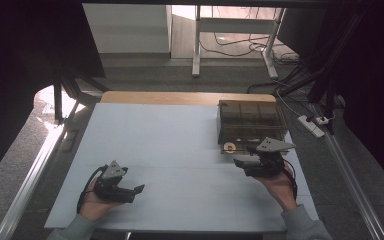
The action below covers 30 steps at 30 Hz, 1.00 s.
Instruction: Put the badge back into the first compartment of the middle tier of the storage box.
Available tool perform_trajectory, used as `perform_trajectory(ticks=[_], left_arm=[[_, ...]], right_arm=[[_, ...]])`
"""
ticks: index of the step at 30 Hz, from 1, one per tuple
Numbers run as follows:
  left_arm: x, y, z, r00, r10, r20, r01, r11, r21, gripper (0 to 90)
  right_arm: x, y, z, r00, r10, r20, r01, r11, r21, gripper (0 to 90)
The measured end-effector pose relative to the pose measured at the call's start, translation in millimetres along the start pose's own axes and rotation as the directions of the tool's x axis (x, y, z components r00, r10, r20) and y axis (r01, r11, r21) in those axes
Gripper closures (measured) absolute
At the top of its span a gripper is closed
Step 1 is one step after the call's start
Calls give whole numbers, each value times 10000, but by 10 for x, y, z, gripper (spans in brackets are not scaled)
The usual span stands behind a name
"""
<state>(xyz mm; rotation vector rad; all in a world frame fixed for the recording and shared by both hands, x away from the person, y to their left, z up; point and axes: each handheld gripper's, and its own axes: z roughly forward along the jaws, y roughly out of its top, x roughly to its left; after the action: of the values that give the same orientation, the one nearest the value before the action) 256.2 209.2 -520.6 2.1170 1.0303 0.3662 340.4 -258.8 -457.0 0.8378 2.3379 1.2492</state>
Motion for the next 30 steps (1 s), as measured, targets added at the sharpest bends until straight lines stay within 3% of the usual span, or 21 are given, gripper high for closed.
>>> perform_trajectory(ticks=[21, 30], left_arm=[[-5, -8, -2, 10000, 14, 73, -14, 10000, -16, 118], [-21, -11, 1, 9999, 73, 79, -73, 10000, 18, 118]], right_arm=[[177, -638, -361, 9995, 306, 26, -306, 9995, 24, 270], [91, -798, -347, 9990, 440, 56, -441, 9989, 177, 264]])
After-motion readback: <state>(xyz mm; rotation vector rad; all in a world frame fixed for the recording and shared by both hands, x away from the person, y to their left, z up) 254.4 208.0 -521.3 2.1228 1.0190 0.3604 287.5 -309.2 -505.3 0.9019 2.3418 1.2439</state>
